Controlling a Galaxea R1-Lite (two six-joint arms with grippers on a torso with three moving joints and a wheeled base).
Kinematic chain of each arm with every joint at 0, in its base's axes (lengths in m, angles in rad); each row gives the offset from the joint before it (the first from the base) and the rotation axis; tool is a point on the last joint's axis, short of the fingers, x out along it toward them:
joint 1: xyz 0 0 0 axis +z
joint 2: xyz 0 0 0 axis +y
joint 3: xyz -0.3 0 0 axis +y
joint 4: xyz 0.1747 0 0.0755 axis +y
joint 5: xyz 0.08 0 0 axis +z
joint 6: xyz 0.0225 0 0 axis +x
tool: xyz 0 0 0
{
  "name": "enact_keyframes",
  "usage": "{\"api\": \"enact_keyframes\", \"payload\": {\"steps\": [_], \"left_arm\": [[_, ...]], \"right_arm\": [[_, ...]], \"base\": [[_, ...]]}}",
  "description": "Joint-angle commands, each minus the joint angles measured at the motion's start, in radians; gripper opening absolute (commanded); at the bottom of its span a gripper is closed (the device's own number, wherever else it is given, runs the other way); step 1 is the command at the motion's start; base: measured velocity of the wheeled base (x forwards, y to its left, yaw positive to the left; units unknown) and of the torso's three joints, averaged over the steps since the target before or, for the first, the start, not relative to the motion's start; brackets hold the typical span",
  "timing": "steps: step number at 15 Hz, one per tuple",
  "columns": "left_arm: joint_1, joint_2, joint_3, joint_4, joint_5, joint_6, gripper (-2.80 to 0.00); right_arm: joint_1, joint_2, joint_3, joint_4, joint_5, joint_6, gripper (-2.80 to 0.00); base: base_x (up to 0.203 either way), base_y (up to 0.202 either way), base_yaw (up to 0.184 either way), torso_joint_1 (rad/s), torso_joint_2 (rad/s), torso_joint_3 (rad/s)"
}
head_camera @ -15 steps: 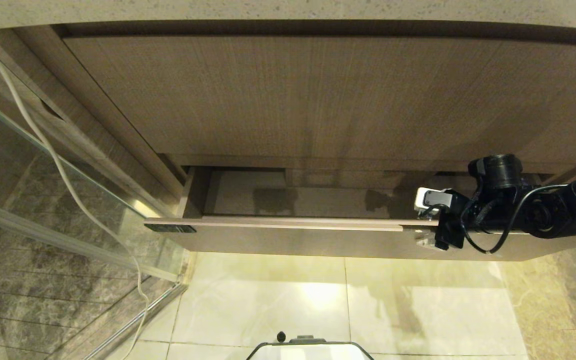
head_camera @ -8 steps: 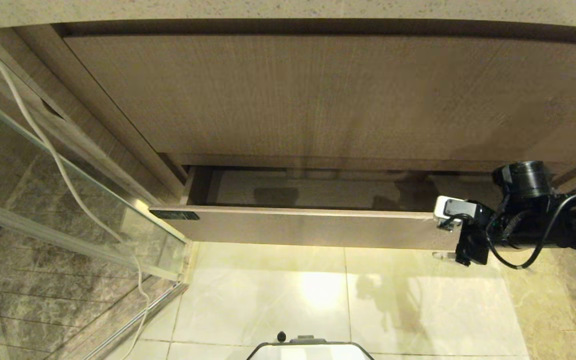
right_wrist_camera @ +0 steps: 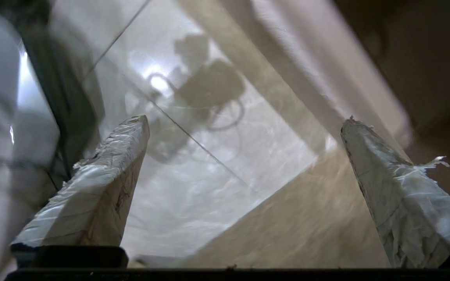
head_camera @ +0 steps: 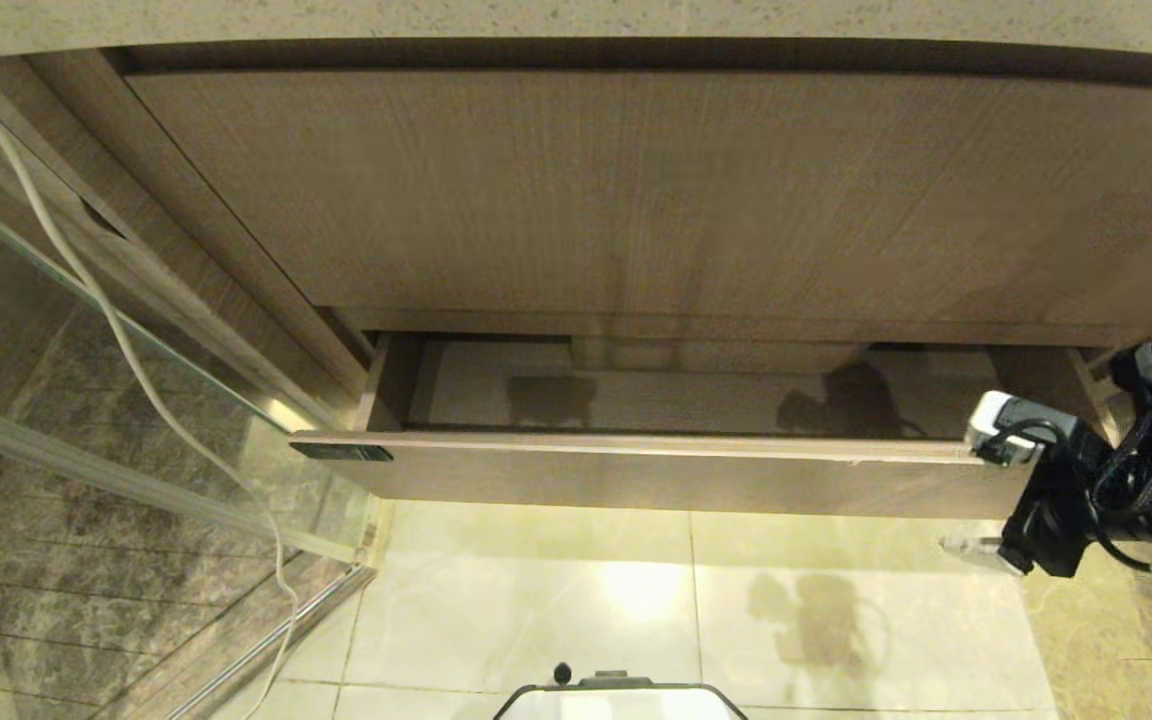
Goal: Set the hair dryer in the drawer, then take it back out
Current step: Pull open the drawer
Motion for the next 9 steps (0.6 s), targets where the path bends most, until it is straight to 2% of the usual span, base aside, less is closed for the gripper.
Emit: {"api": "enact_keyframes", "payload": {"steps": [1, 3, 5, 6, 7, 8, 9], "left_arm": [[0.0, 0.0, 0.002, 0.0, 0.0, 0.0, -2.8], [0.0, 0.0, 0.002, 0.0, 0.0, 0.0, -2.8], [0.0, 0.0, 0.002, 0.0, 0.0, 0.0, -2.8], [0.0, 0.0, 0.002, 0.0, 0.0, 0.0, -2.8], [0.0, 0.0, 0.002, 0.0, 0.0, 0.0, -2.8], [0.0, 0.0, 0.002, 0.0, 0.0, 0.0, -2.8], [0.0, 0.0, 0.0, 0.0, 0.0, 0.0, -2.8]], "right_arm": [[0.0, -0.08, 0.008, 0.027, 0.002, 0.185, 0.0], [-0.006, -0.148, 0.014, 0.073, -0.004, 0.248, 0.0], [-0.03, -0.209, 0.012, 0.115, -0.012, 0.263, 0.0], [-0.042, -0.248, 0.004, 0.157, -0.017, 0.261, -2.8], [-0.048, -0.276, -0.018, 0.219, -0.043, 0.26, -2.8], [-0.05, -0.303, -0.027, 0.245, -0.113, 0.261, -2.8], [-0.05, -0.332, -0.032, 0.264, -0.216, 0.263, -2.8]], "base": [[0.0, 0.0, 0.0, 0.0, 0.0, 0.0], [0.0, 0.0, 0.0, 0.0, 0.0, 0.0], [0.0, 0.0, 0.0, 0.0, 0.0, 0.0], [0.0, 0.0, 0.0, 0.0, 0.0, 0.0], [0.0, 0.0, 0.0, 0.0, 0.0, 0.0], [0.0, 0.0, 0.0, 0.0, 0.0, 0.0], [0.0, 0.0, 0.0, 0.0, 0.0, 0.0]]}}
